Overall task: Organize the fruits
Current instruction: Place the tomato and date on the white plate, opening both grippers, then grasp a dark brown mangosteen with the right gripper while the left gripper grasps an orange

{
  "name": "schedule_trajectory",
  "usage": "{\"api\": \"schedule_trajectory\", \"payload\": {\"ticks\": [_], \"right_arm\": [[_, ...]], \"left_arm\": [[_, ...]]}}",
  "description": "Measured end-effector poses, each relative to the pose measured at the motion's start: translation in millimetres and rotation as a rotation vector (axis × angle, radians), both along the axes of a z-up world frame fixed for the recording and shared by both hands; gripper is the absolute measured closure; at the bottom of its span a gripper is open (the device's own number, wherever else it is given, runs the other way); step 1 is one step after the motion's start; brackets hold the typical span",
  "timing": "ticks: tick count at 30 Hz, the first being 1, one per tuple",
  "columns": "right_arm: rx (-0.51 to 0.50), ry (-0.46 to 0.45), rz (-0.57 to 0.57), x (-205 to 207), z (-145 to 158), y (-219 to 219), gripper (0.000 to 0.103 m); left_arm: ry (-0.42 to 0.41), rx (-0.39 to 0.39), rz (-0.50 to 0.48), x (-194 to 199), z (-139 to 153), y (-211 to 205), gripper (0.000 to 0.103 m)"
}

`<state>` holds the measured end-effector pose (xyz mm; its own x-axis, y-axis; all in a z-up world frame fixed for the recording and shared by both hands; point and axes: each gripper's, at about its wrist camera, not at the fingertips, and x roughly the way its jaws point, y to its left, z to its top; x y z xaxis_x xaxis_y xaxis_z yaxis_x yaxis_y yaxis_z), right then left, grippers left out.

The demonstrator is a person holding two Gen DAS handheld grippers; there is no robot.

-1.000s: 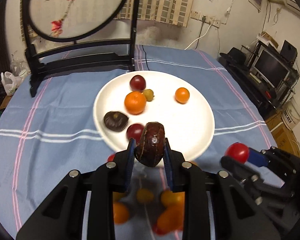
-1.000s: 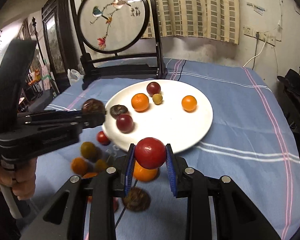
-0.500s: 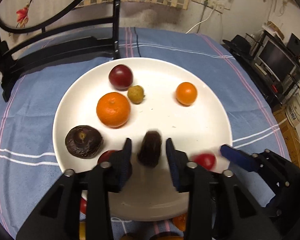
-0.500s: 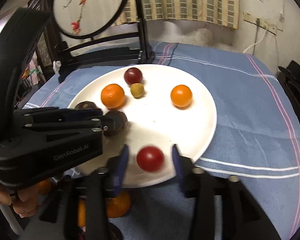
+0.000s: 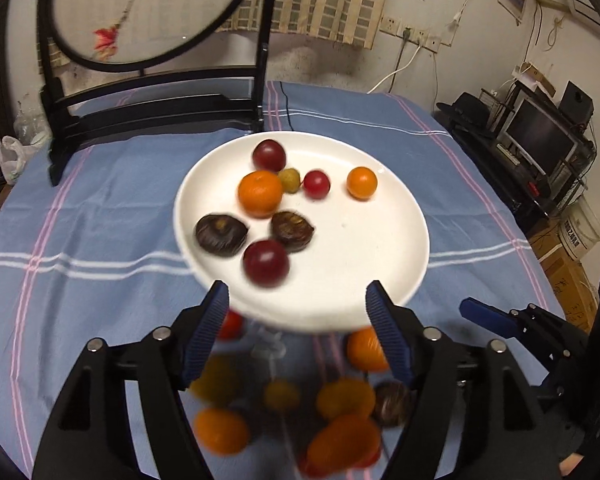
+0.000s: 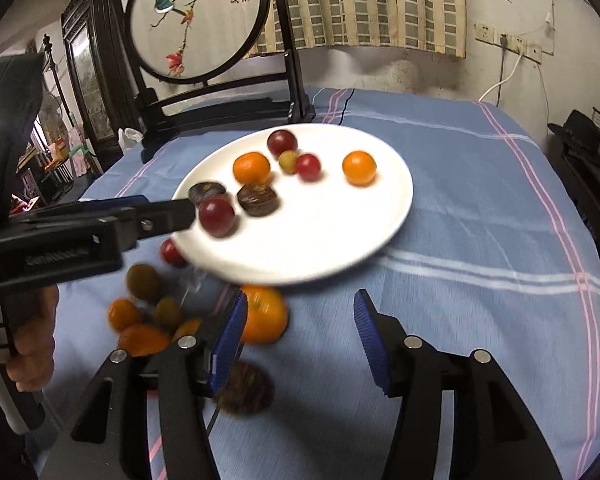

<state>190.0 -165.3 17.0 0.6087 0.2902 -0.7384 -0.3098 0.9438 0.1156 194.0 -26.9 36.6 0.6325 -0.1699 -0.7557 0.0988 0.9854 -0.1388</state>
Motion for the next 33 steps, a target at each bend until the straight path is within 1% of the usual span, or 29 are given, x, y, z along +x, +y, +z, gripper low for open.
{"api": "schedule_trajectory", "payload": {"ticks": [2,5,8,11,13,15,17,22,25,27,29,31,33], "right_arm": [[-0.002,0.004,0.003,-14,-2,-1,0.047],[-0.010,0.014,0.004,-35,-7,-1,0.047],[-0.038,0.035,0.009,-52,-14,2,0.047],[-0.059,0.068,0.021,-61,-23,7,0.047],[-0.086,0.074,0.018,-64,-27,12,0.047],[-0.095,0.080,0.015,-64,-30,15,0.047],[-0.107,0.084,0.012,-62,-32,19,0.047],[-0.131,0.088,0.014,-52,-36,29,0.047],[-0.155,0.100,0.028,-43,-42,38,0.047],[-0.169,0.099,0.028,-38,-45,42,0.047],[-0.157,0.096,0.030,-30,-44,44,0.048],[-0.145,0.093,0.032,-25,-44,43,0.060],[-0.145,0.078,0.034,-26,-45,43,0.060]], "left_arm": [[-0.012,0.005,0.008,-15,0,7,0.027],[-0.024,-0.016,0.026,-40,-4,20,0.023],[-0.032,-0.014,0.032,-56,-11,31,0.023],[-0.021,0.000,0.026,-61,-18,36,0.023],[-0.031,0.002,0.017,-63,-20,38,0.023],[-0.041,-0.005,0.008,-64,-21,41,0.023],[-0.034,-0.018,-0.008,-65,-22,43,0.023],[0.001,-0.051,0.003,-63,-25,53,0.023],[0.034,-0.093,0.010,-61,-28,59,0.023],[0.041,-0.096,0.014,-62,-29,61,0.023],[0.041,-0.081,0.014,-63,-29,60,0.022],[0.046,-0.074,0.006,-63,-30,59,0.022],[0.051,-0.069,-0.005,-64,-30,59,0.022]]}}
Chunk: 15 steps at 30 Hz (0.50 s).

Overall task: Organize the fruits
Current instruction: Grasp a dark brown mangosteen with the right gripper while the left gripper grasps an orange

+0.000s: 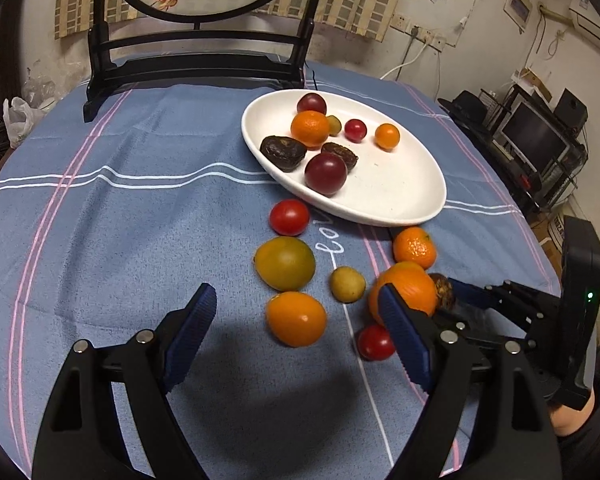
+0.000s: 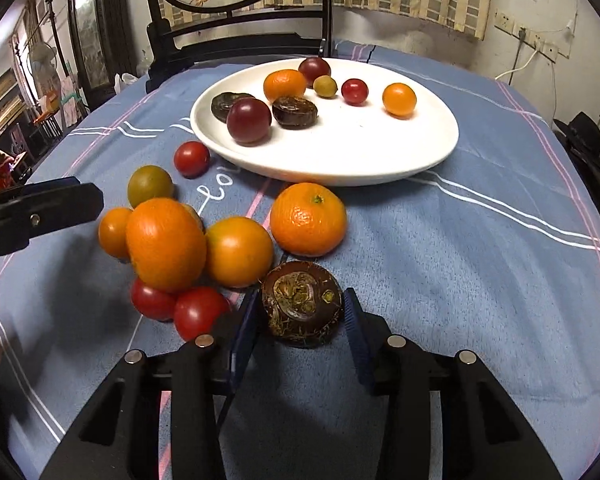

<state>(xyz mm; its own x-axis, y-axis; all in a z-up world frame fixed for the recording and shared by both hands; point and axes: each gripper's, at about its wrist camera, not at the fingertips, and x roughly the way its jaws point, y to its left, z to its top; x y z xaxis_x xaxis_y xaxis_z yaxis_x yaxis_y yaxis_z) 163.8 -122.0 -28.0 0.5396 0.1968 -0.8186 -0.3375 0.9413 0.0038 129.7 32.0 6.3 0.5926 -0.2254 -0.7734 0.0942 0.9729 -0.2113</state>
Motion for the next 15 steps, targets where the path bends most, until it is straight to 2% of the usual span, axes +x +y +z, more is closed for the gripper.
{"api": "schedule_trajectory", "payload": {"ticks": [6,11,15], "right_arm": [[0.097,0.000,-0.023,-1,6,-19,0.060],[0.130,-0.018,-0.036,-2,13,-30,0.060],[0.141,-0.043,-0.033,-5,20,-32,0.060]], "left_arm": [[-0.005,0.085,-0.053,-6,-2,-9,0.021],[0.012,0.156,-0.096,-5,-16,-19,0.022],[0.079,0.162,-0.086,4,-33,-18,0.038]]}}
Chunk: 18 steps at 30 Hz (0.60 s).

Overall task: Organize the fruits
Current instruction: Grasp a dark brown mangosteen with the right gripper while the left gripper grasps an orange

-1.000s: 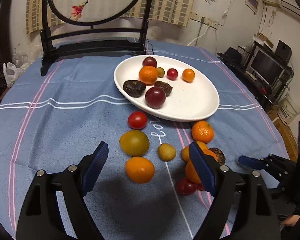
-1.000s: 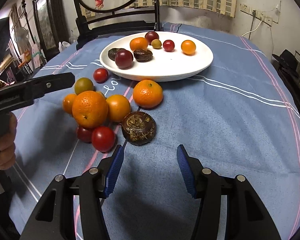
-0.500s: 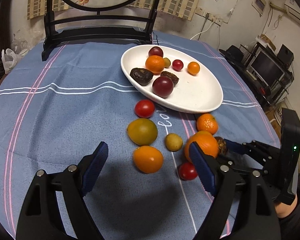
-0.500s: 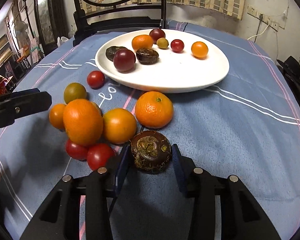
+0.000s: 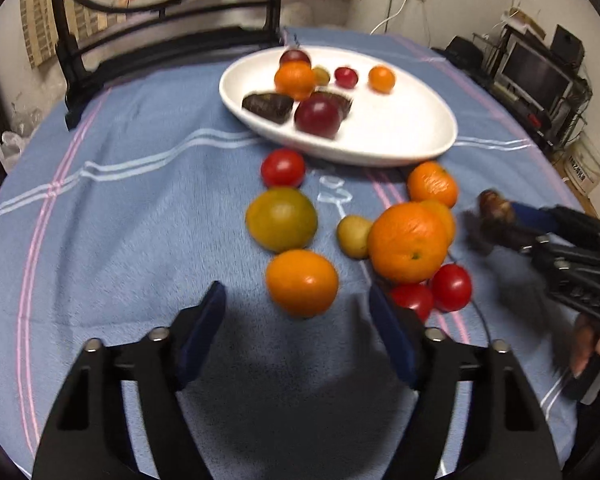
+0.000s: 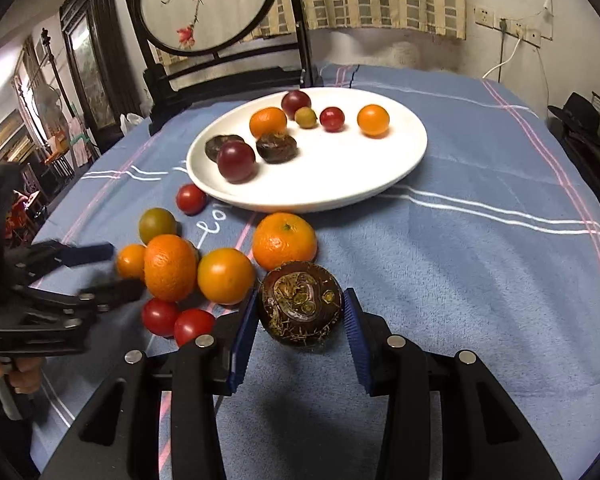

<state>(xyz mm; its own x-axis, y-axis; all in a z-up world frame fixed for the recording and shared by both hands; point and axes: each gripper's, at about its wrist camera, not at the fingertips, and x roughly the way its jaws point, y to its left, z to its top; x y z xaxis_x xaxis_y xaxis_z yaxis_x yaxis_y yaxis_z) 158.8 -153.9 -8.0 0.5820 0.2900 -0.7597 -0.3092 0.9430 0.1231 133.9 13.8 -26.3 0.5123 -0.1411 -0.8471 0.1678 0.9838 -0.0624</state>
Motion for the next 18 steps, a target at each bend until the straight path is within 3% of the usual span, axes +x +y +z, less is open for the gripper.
{"api": "schedule_trajectory", "payload": {"ticks": [2,5,7,13,18], "right_arm": [[-0.001,-0.009,0.005,-2,2,1,0.060],[-0.004,-0.011,0.016,-4,2,3,0.060],[-0.007,-0.012,0.019,-4,2,4,0.060],[0.007,-0.022,-0.007,-4,3,-1,0.060],[0.058,-0.067,-0.054,-5,19,-8,0.060]], "left_arm": [[0.018,-0.007,0.018,4,-7,2,0.047],[-0.022,0.018,0.029,7,-9,-2,0.054],[-0.040,0.025,0.006,5,-8,-6,0.065],[-0.068,-0.011,0.002,-1,3,-4,0.065],[-0.134,-0.119,0.035,-5,39,3,0.065]]}}
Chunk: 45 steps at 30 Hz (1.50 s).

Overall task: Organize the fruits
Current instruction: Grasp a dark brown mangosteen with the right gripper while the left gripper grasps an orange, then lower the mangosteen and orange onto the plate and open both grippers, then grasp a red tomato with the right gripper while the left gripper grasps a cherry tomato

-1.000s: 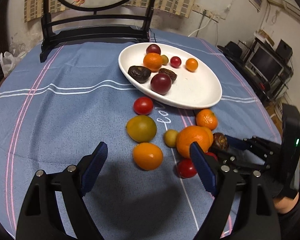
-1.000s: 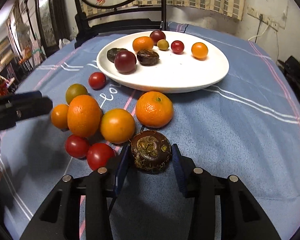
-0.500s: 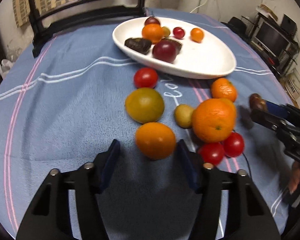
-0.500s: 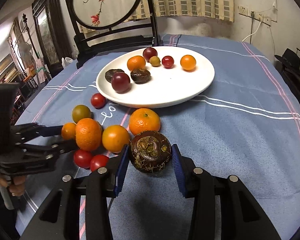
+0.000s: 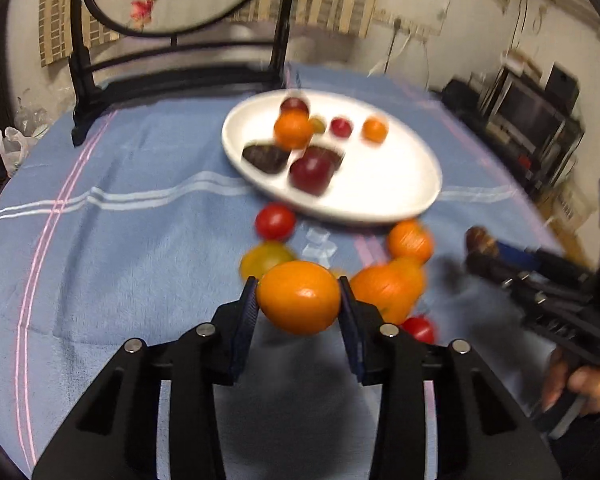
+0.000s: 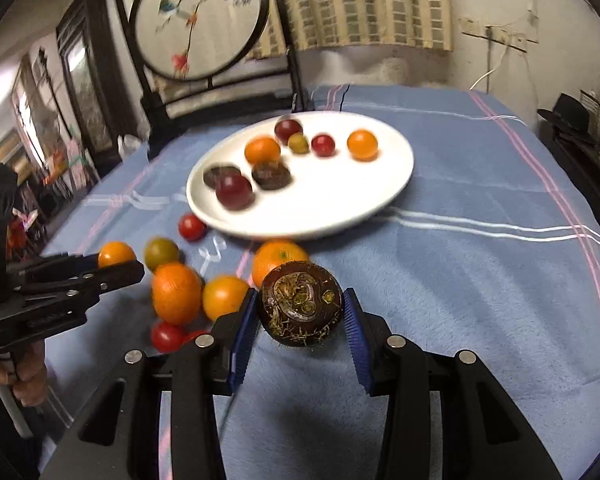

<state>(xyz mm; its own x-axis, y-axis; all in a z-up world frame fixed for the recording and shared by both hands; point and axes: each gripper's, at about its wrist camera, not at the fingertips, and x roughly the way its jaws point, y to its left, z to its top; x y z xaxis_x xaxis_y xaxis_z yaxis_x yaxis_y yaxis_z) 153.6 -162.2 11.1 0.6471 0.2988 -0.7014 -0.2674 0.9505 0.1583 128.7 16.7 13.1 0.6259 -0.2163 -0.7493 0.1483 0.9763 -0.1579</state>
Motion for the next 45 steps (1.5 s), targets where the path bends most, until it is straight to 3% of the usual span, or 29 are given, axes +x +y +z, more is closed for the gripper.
{"api": "schedule_trajectory", "payload": {"ticks": [4,9,21,23,24,25,26,33,36,45], "right_arm": [[0.022,-0.055,0.023,2,28,7,0.060],[-0.004,-0.106,0.042,24,47,18,0.060],[0.005,0.015,0.028,91,-2,17,0.060],[0.013,0.031,0.017,97,-8,14,0.059],[0.021,0.029,0.009,97,-9,13,0.055],[0.040,0.030,0.002,98,-10,9,0.046],[0.054,0.035,0.002,98,-11,7,0.044],[0.055,0.017,0.027,81,3,5,0.044],[0.047,0.007,0.034,69,11,5,0.043],[-0.018,0.013,0.099,3,12,12,0.043]], "left_arm": [[-0.032,-0.026,-0.008,14,27,-11,0.065],[-0.041,-0.019,0.010,52,39,-29,0.065],[0.071,0.034,0.025,143,0,-64,0.065],[0.049,0.062,0.019,148,-2,-72,0.064],[0.051,0.062,0.014,149,-3,-73,0.061],[0.063,0.049,0.008,150,-3,-75,0.042],[0.064,0.038,0.015,149,-2,-74,0.032],[-0.009,0.047,0.014,104,18,-59,0.031],[-0.044,0.051,0.039,75,27,-43,0.022],[-0.049,-0.016,0.100,19,26,-3,0.019]]}}
